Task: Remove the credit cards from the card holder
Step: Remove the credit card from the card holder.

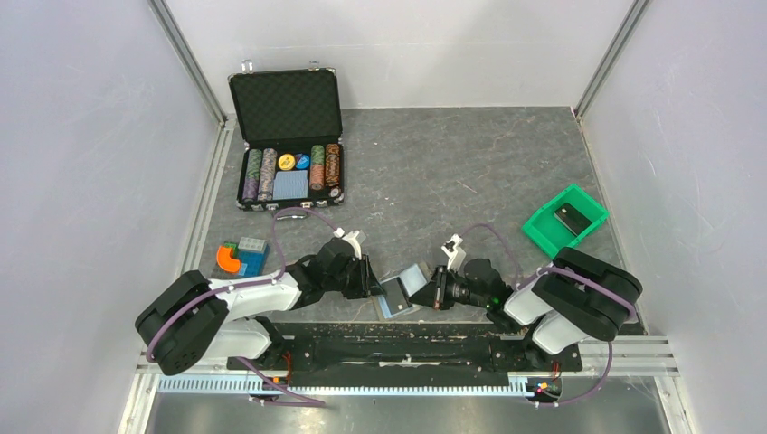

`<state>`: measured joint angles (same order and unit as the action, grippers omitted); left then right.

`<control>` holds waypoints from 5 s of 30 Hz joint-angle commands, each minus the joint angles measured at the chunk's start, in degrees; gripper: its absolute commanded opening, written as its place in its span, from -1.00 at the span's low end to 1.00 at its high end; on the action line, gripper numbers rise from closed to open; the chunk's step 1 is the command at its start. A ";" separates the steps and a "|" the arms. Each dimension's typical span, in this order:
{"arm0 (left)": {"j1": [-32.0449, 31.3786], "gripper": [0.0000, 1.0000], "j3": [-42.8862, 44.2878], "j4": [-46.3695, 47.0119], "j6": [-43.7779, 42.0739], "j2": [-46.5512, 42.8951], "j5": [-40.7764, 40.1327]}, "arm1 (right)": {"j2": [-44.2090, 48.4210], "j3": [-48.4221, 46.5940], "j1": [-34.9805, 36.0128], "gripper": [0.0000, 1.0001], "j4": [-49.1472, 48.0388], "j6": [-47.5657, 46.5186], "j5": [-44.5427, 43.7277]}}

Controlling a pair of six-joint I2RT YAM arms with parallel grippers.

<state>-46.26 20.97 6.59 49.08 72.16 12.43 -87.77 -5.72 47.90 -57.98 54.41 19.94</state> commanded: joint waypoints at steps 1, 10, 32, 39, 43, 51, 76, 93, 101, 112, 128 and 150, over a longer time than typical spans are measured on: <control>-0.23 -0.35 -0.13 -2.15 0.42 0.44 -0.55 | 1.05 2.27 -0.95 -1.00 -6.70 1.31 0.49; -0.22 -0.30 2.37 -5.25 -1.44 1.01 -2.22 | 5.49 4.85 -2.78 -1.00 -4.38 0.47 0.05; -0.23 -0.40 2.19 -2.66 -1.71 2.17 -0.17 | 2.15 1.42 -2.91 -0.37 -2.30 0.03 1.47; -0.23 -0.41 1.53 -1.24 -1.35 2.62 0.31 | -0.25 0.81 -2.94 -0.42 -4.49 0.83 2.55; -0.23 -0.41 1.44 -0.98 -1.36 2.88 0.42 | -1.99 -0.08 -2.77 -0.46 -5.40 1.13 3.29; -0.23 -0.41 1.09 -0.70 -1.44 2.71 0.33 | -3.90 0.24 -2.76 -0.78 -8.81 2.88 3.92; -0.23 -0.31 4.70 -7.34 -4.70 -0.36 -1.17 | 21.24 3.40 -5.43 -1.00 13.86 -4.54 -7.09; -0.23 0.27 11.87 -14.71 -4.03 -10.53 0.85 | 35.66 2.47 -5.62 -1.00 20.31 -2.38 -9.67; -0.23 0.45 9.38 -3.98 -0.92 -14.40 5.50 | 38.14 5.29 -5.63 -1.00 11.80 2.58 -8.54; -0.23 0.45 5.87 8.68 2.23 -14.01 11.22 | 37.51 10.09 -5.62 -1.00 -4.85 10.51 -4.02; -0.23 -0.35 2.33 19.76 7.52 -14.50 13.91 | 33.33 10.63 -5.66 -1.00 -9.25 10.96 0.59; -0.19 -0.95 3.96 -0.65 -3.20 -22.12 19.83 | 44.32 -7.36 -7.07 -0.04 35.33 -24.00 8.60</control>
<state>-46.46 21.50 15.33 53.23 51.86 29.02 -45.58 -5.93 41.36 -35.38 41.95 24.60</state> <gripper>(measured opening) 0.035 0.461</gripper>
